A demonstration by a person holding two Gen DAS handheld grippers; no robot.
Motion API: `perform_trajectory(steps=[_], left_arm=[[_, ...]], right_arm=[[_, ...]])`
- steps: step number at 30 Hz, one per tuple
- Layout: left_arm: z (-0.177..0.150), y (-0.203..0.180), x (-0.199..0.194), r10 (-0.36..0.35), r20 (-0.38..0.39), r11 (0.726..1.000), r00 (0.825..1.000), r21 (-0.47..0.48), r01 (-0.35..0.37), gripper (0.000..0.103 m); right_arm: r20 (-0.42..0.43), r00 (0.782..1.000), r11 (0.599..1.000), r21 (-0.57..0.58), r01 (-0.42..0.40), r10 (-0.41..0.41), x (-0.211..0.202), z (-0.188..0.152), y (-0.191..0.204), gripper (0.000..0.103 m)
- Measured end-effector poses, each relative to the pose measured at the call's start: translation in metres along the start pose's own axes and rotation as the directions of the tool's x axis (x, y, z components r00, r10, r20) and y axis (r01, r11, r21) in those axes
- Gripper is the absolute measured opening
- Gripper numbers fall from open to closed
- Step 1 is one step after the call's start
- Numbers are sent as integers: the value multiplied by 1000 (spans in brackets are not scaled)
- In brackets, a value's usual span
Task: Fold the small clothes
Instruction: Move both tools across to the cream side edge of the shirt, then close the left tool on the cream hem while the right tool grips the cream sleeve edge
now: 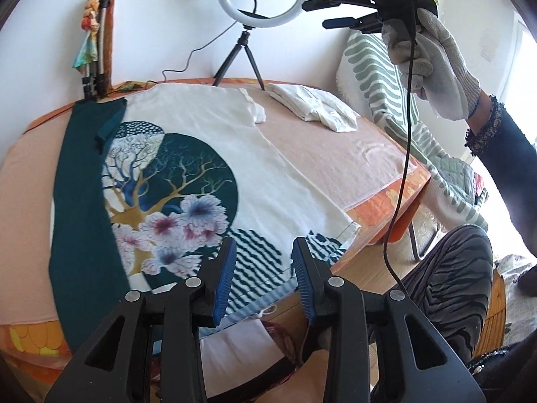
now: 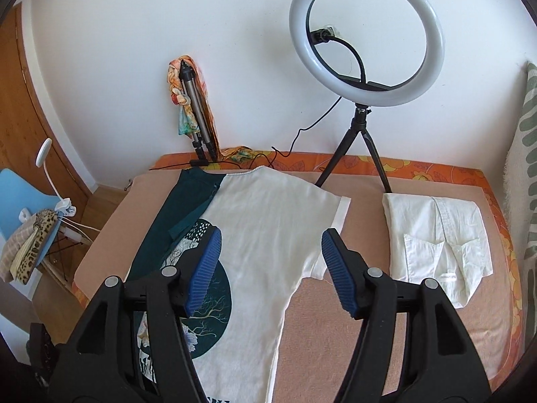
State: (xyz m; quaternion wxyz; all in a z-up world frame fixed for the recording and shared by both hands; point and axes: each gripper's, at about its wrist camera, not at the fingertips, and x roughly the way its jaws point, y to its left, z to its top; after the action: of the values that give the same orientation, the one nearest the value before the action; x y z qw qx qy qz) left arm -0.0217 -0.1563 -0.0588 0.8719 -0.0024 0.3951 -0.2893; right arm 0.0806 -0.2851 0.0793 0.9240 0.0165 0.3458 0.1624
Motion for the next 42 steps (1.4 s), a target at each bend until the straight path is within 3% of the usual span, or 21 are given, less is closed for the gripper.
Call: perform_trajectory(steps=[2, 6, 13, 21, 24, 29, 31, 35, 42], left_arm=[[2, -23, 14, -20, -12, 999, 1000, 40, 20, 45], [4, -65, 44, -58, -54, 992, 997, 110, 64, 45], [8, -112, 90, -35, -94, 978, 995, 202, 53, 45], [5, -121, 124, 56, -115, 979, 992, 199, -32, 45], [2, -123, 129, 103, -111, 975, 988, 206, -79, 45], [1, -115, 132, 122, -108, 979, 987, 177, -101, 44], [2, -112, 131, 129, -96, 979, 987, 173, -111, 39], [4, -107, 131, 138, -76, 974, 988, 194, -121, 12], [14, -85, 123, 35, -74, 998, 997, 53, -31, 6]], right_arm=[[-1, 1000, 1000, 5, 13, -13, -7, -4, -18, 65], [-11, 1000, 999, 36, 27, -27, -16, -15, -60, 65], [-33, 999, 993, 108, 42, -39, -13, -32, -118, 65], [-49, 998, 982, 185, -31, 41, 28, -36, -148, 65], [-64, 994, 976, 208, -69, 84, 54, -35, -152, 65], [-105, 986, 964, 248, -98, 128, 106, -33, -154, 65], [-124, 982, 958, 267, -108, 146, 127, -34, -155, 65], [-145, 974, 948, 294, -124, 172, 159, -36, -153, 65], [-182, 965, 944, 305, -129, 190, 199, -38, -145, 65]])
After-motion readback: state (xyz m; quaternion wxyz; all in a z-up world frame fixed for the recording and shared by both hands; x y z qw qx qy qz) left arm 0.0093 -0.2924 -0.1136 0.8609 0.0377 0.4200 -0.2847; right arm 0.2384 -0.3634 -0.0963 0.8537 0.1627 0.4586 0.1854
